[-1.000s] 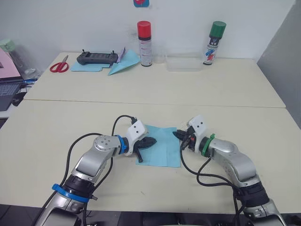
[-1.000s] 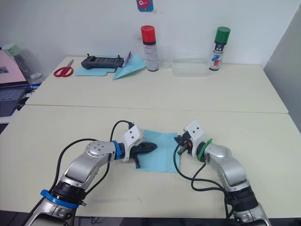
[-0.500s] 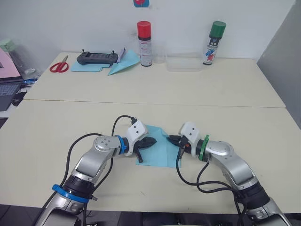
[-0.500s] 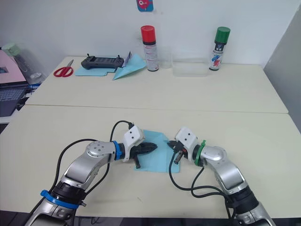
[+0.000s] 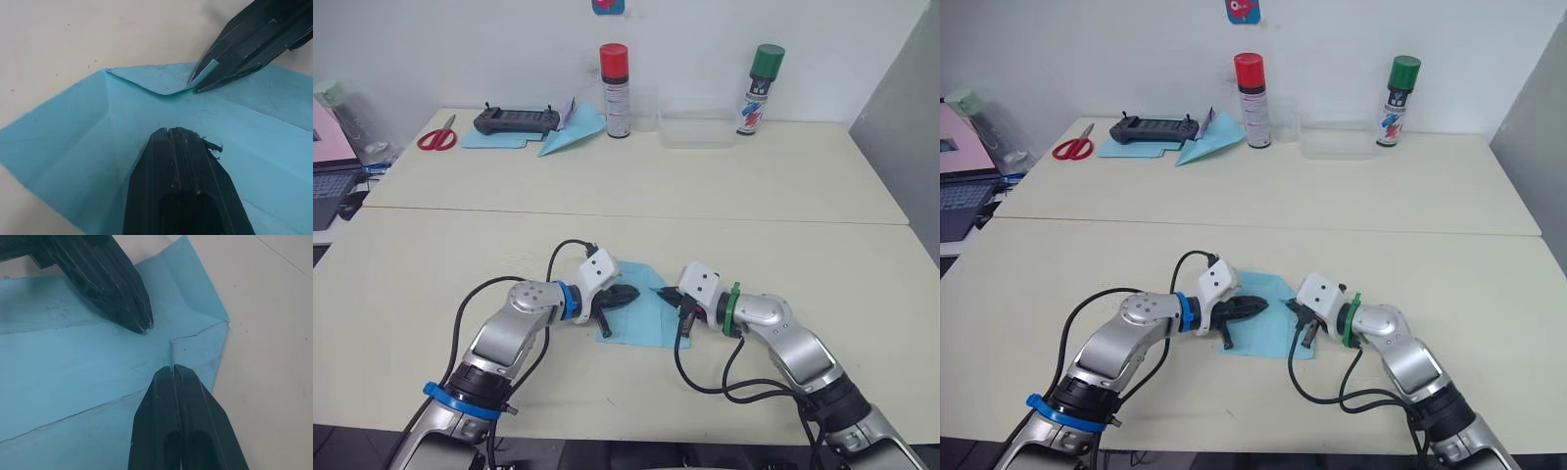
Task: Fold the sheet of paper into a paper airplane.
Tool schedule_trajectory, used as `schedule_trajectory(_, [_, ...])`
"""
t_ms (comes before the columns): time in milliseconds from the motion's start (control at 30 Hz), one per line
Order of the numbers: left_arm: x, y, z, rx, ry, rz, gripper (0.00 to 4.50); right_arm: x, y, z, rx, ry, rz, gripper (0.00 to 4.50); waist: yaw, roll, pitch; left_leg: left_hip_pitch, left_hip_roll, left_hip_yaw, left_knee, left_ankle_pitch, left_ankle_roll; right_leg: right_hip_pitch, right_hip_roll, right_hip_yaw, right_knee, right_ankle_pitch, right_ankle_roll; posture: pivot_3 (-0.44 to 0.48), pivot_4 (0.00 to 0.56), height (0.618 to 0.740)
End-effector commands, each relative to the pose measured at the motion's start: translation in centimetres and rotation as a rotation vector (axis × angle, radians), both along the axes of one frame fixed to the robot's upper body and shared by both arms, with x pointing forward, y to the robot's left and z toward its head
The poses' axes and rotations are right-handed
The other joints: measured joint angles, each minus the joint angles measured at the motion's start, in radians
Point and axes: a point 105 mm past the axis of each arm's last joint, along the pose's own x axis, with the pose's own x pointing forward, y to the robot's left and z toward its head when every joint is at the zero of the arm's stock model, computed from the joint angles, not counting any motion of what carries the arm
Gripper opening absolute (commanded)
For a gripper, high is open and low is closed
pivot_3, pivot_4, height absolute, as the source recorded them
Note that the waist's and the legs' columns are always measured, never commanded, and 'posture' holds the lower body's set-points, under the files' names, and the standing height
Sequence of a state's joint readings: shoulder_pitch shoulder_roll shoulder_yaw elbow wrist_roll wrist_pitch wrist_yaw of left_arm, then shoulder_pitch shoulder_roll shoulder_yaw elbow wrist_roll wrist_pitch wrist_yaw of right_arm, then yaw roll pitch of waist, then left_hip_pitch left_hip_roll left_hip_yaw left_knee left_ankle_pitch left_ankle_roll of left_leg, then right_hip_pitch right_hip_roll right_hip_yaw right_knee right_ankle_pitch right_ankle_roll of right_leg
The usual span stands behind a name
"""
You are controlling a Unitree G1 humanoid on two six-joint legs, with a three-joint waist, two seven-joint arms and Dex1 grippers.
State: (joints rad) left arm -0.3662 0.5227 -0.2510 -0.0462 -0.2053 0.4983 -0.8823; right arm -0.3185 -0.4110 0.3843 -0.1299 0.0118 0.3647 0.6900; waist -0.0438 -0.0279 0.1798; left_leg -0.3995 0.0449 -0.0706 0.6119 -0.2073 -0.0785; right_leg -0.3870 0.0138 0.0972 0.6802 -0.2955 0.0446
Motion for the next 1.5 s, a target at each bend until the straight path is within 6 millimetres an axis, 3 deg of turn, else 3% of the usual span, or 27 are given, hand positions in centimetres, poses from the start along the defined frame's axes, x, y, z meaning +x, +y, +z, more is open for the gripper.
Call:
schedule_trajectory(33, [0.5, -0.2, 1.0, -0.025, -0.018, -0.010, 0.00, 0.4, -0.3, 0.2, -0.012, -0.021, -0.008, 0.01, 0.000, 0.000, 0.000, 0.000, 0.000, 0.000, 0.000, 0.000, 0.000, 0.000, 0.000, 0.000, 0.000, 0.000, 0.000, 0.000, 0.150, 0.740])
schedule_trajectory(300, [2.7, -2.3, 3.7, -0.143, -0.036, -0.020, 0.00, 0.4, -0.2, 0.1, -0.019, -0.006, -0.013, 0.01, -0.001, 0.000, 0.000, -0.001, 0.000, 0.000, 0.000, 0.000, 0.000, 0.000, 0.000, -0.001, 0.000, 0.000, 0.000, 0.000, 0.150, 0.740])
schedule_trajectory(600, [3.8, -4.6, 1.7, -0.074, -0.015, -0.068, 0.00, 0.1, 0.0, 0.1, -0.014, -0.004, -0.008, 0.01, -0.006, 0.000, 0.000, -0.001, 0.000, 0.000, 0.001, 0.000, 0.000, 0.000, 0.000, 0.000, 0.000, 0.000, 0.000, 0.000, 0.150, 0.740])
schedule_trajectory(867, [3.1, -4.0, -1.1, 0.069, 0.037, -0.100, 0.00, 0.1, 0.2, 0.3, 0.019, 0.020, -0.019, 0.01, -0.008, 0.000, 0.000, 0.000, 0.000, 0.000, 0.001, 0.000, 0.000, 0.000, 0.000, 0.000, 0.000, 0.000, 0.000, 0.000, 0.150, 0.740])
schedule_trajectory(1000, [3.1, -3.8, -1.6, 0.083, 0.042, -0.088, 0.00, -0.2, 0.4, 0.3, 0.037, 0.048, -0.011, 0.01, -0.009, 0.000, 0.000, 0.000, 0.000, 0.000, 0.001, 0.000, 0.000, 0.000, 0.000, 0.000, 0.000, 0.000, 0.000, 0.000, 0.150, 0.740])
schedule_trajectory(1100, [3.1, -3.9, -1.6, 0.078, 0.039, -0.085, 0.00, -0.7, 0.5, 0.2, 0.048, 0.085, 0.012, 0.58, -0.009, 0.000, 0.000, 0.000, 0.000, -0.001, 0.001, 0.000, 0.000, 0.001, 0.000, 0.000, 0.000, 0.000, 0.000, 0.000, 0.150, 0.740])
schedule_trajectory(1300, [3.0, -3.9, -1.7, 0.076, 0.039, -0.085, 0.00, -1.9, 0.5, 0.3, 0.091, 0.192, 0.041, 2.69, -0.009, 0.000, 0.000, 0.000, 0.000, -0.001, 0.001, 0.000, 0.000, 0.001, 0.000, 0.000, 0.000, 0.000, 0.000, 0.000, 0.150, 0.740])
schedule_trajectory(1500, [2.9, -3.8, -2.1, 0.087, 0.039, -0.088, 0.00, -3.0, -0.6, 2.2, 0.189, 0.301, 0.079, 2.69, -0.009, 0.000, 0.000, 0.000, 0.000, -0.001, 0.001, 0.000, 0.000, 0.001, 0.000, 0.000, 0.000, 0.000, 0.000, 0.000, 0.150, 0.740])
